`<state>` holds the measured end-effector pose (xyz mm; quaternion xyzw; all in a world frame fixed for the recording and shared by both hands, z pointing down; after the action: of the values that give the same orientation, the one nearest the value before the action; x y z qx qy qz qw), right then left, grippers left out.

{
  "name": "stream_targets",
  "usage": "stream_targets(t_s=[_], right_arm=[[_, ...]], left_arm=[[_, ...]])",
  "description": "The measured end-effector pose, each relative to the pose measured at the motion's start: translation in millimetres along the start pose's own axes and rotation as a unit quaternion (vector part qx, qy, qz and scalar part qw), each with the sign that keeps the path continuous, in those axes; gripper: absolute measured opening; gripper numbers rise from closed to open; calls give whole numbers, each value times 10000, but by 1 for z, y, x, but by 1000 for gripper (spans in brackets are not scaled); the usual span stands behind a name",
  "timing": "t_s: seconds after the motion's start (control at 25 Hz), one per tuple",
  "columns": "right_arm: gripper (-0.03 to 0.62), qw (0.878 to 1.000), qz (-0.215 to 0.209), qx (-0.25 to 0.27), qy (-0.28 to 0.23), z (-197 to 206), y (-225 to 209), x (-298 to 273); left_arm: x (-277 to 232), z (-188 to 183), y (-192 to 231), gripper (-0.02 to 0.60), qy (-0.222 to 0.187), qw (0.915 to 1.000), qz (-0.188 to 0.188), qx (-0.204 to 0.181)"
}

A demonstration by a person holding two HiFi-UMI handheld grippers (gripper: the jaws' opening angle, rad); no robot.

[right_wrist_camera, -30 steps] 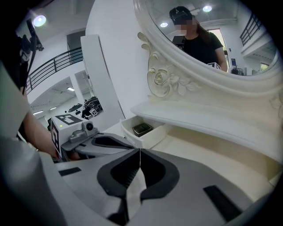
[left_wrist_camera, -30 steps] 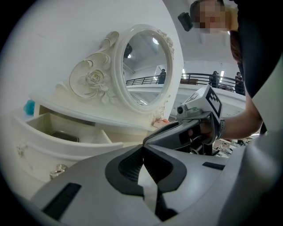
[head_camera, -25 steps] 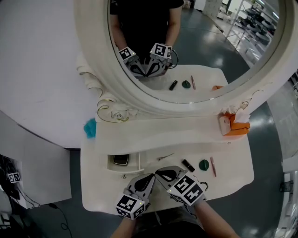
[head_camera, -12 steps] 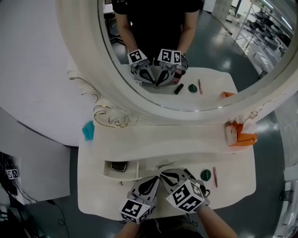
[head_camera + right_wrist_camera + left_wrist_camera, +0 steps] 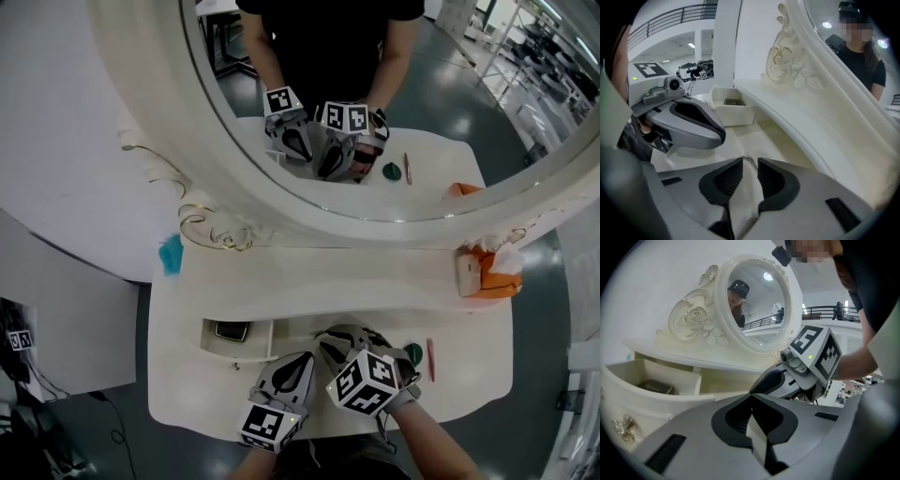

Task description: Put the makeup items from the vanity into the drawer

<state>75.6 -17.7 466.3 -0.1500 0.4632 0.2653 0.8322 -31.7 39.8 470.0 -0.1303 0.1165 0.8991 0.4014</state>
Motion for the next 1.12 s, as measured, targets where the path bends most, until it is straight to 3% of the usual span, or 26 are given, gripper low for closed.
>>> stream_targets(t_s=[0.08, 0.6, 0.84, 1.12], right_arm=[[104, 9999, -35, 91, 74, 0, -1, -4], [104, 9989, -231, 94, 403, -5, -7, -23], [66, 9975, -439, -123, 538, -5, -6, -26], [38, 9981, -336, -4, 513, -4, -1, -23]], left_arm=[[0, 0, 0, 14, 5, 10000, -23, -8], [2, -4, 0, 14, 4, 9999, -110, -89], [4, -7, 1, 14, -68, 9998, -173, -54], [7, -9, 0, 14, -85, 9998, -188, -58]])
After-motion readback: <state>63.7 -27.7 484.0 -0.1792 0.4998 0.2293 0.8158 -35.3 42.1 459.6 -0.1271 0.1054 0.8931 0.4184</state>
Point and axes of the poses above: the fingertips, and each gripper's own axes: x backward along the fingers, y to its left, z out of its underside, the point moved 8 cm from there along x, backward along the fingers, and after that the axes turned 13 degrees about -x, right-handed, at the moved point
